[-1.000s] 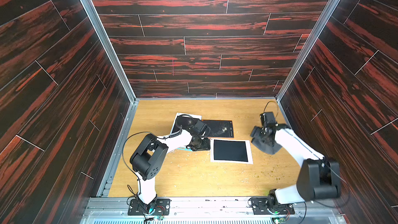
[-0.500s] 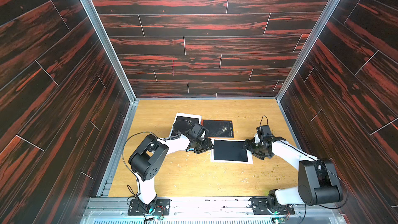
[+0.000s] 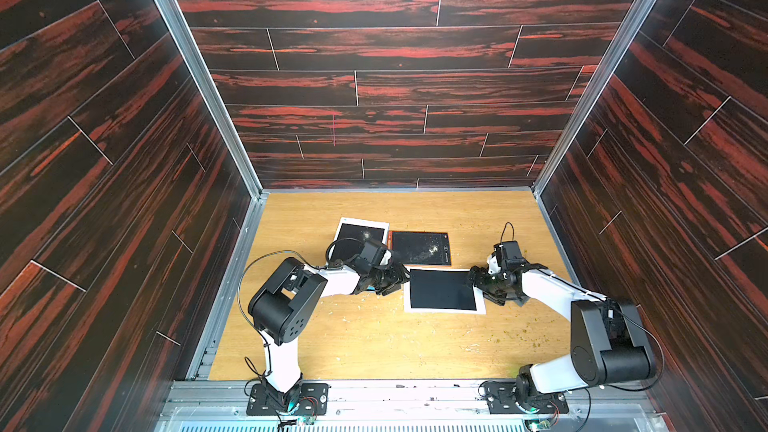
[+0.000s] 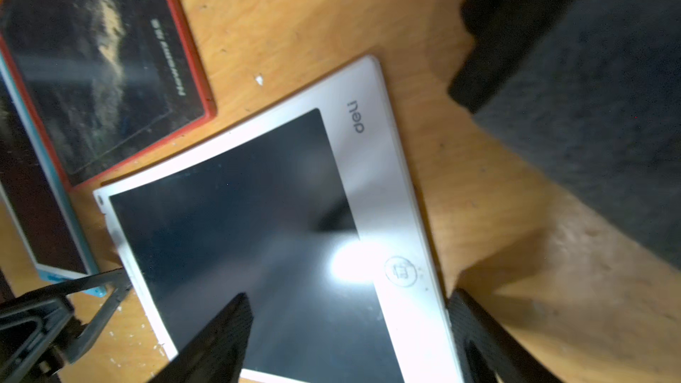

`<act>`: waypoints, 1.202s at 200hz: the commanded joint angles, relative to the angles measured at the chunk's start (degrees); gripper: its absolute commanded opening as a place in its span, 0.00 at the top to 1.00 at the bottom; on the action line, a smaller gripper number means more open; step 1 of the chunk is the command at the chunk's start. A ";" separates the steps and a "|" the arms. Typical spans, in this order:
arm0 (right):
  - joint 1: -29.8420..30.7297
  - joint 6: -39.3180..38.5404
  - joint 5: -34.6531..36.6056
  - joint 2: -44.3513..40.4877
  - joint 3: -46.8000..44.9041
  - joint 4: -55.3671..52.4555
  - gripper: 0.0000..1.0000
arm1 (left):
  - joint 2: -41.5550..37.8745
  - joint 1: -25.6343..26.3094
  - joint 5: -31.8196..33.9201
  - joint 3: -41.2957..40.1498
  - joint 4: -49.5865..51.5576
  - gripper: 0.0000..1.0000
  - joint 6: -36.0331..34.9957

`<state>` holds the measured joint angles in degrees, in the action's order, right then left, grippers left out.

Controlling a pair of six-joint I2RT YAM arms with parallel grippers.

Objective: Wipe the drawing tablet
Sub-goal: Pick up the drawing tablet from the center of the board.

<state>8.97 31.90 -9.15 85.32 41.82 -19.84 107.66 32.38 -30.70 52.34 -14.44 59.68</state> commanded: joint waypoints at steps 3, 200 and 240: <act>0.06 0.00 -1.88 2.62 -1.15 -0.73 0.14 | 2.10 -1.30 -2.19 -3.83 -9.40 0.38 5.90; 0.08 0.31 -9.38 6.17 0.63 2.04 0.15 | 2.92 -1.49 -8.33 -2.75 -18.94 0.44 8.08; 0.13 -0.34 -10.28 6.77 0.56 2.43 0.15 | 3.92 -1.41 -9.74 -2.02 -18.31 0.44 7.32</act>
<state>8.51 32.18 -17.67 89.32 43.40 -14.15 111.15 30.50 -38.11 49.01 -31.75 68.12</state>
